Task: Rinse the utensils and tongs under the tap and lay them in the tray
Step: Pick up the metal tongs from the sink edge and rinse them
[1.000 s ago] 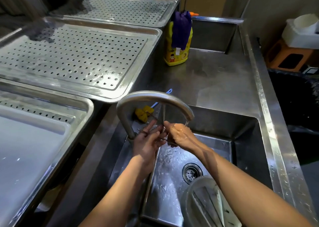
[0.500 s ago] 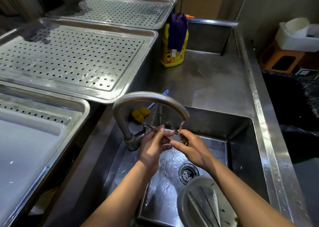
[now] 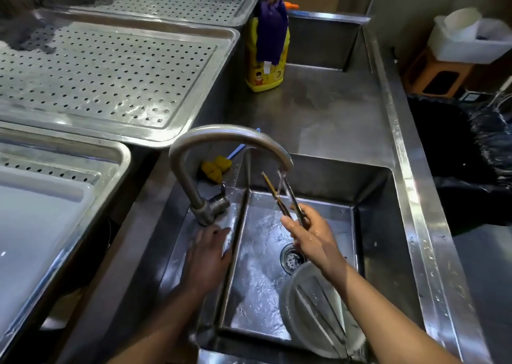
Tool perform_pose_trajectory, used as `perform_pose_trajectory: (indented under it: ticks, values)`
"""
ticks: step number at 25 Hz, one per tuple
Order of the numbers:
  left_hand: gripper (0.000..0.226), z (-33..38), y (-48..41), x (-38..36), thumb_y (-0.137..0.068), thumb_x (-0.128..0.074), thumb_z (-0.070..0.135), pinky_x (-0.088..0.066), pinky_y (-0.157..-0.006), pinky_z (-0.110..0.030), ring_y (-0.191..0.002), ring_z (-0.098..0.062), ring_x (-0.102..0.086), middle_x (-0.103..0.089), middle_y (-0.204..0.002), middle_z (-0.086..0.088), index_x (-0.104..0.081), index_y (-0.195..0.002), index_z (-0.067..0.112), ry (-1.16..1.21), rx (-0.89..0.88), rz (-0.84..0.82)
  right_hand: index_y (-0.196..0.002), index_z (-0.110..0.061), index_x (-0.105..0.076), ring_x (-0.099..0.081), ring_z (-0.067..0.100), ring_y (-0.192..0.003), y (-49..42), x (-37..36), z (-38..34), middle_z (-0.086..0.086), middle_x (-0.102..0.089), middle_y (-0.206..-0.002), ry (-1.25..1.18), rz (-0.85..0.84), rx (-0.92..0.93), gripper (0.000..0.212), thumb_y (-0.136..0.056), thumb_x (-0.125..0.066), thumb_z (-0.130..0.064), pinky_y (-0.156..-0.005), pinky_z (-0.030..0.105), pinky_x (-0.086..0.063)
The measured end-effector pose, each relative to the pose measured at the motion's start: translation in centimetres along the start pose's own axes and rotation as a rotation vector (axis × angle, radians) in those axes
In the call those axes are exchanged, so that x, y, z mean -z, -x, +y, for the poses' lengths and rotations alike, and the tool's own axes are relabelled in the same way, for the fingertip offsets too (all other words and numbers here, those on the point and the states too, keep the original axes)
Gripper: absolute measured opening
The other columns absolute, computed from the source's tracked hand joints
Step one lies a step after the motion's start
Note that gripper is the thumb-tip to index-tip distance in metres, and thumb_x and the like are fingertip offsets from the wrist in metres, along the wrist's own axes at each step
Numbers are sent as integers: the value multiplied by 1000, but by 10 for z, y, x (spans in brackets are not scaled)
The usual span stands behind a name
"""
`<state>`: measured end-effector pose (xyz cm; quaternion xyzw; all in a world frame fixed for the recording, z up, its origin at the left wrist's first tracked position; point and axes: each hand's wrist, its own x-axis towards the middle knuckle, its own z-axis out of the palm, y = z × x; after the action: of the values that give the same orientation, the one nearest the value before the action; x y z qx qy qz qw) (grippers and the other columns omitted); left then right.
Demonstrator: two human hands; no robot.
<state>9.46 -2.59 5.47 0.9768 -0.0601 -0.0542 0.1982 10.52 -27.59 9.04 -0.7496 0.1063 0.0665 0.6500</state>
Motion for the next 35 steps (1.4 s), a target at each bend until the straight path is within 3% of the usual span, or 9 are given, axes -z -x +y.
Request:
perform_pose_trajectory:
  ticks: [2, 5, 8, 12, 15, 18, 22, 27, 35]
  values:
    - [66, -16, 3, -13, -82, -30, 50, -36, -103, -52, -128, -36, -44, -46, -145, -9, -50, -139, 21, -139, -1, -63, -99, -28, -65, -64, 12, -65, 23, 29, 40, -5, -64, -69, 145, 60, -78, 35, -80, -74, -56, -64, 38, -52]
    - [60, -29, 3, -25, -88, -33, 48, -36, -100, -53, -127, -33, -46, -48, -145, -8, -50, -139, 22, -236, -30, -6, -94, -20, -63, -71, 22, -86, 52, 68, 96, 0, -72, -87, 465, 55, -290, 31, -86, -70, -49, -78, 42, -54]
    - [50, -35, 4, -32, -90, -40, 43, -35, -100, -51, -125, -29, -45, -50, -142, -4, -51, -135, 25, -267, -66, 110, -114, -20, -65, -65, 21, -93, 69, 80, 133, -6, -67, -97, 659, 0, -428, 36, -89, -68, -46, -76, 32, -49]
    - [45, -37, 5, -35, -88, -48, 35, -33, -102, -53, -123, -29, -44, -51, -139, -4, -53, -132, 28, -278, -71, 194, -109, -15, -67, -67, 28, -98, 72, 66, 162, 10, -69, -111, 980, -85, -607, 46, -87, -61, -54, -82, 33, -55]
    - [45, -36, 5, -36, -86, -52, 33, -33, -102, -53, -123, -30, -46, -53, -137, -4, -56, -131, 29, -267, -55, 218, -114, -19, -67, -66, 29, -103, 68, 54, 174, 8, -66, -118, 1092, -95, -720, 54, -84, -58, -62, -90, 39, -55]
    - [45, -37, 4, -36, -85, -54, 32, -34, -100, -51, -120, -29, -45, -55, -136, -4, -59, -130, 28, -255, -64, 255, -117, -21, -66, -65, 29, -106, 63, 44, 188, 8, -64, -121, 1162, -87, -761, 56, -83, -57, -65, -89, 36, -54]
    - [46, -40, 4, -39, -86, -51, 34, -33, -100, -49, -121, -28, -45, -52, -137, -2, -55, -131, 31, -274, -75, 273, -127, -19, -59, -61, 32, -112, 62, 40, 203, 10, -57, -126, 1191, -72, -713, 42, -91, -55, -40, -90, 40, -54]
    - [47, -43, 2, -40, -86, -50, 35, -32, -98, -48, -120, -27, -44, -51, -137, 0, -53, -132, 33, -279, -76, 282, -130, -19, -55, -53, 30, -116, 58, 42, 194, 9, -54, -127, 1217, -64, -614, 38, -92, -53, -23, -89, 39, -52]
    - [45, -44, 3, -39, -86, -48, 37, -33, -101, -49, -120, -26, -44, -51, -134, -3, -53, -130, 34, -261, -46, 269, -124, -21, -64, -64, 22, -103, 22, -15, 82, 1, -69, -114, 827, -27, -56, 38, -90, -64, -39, -82, 27, -46]
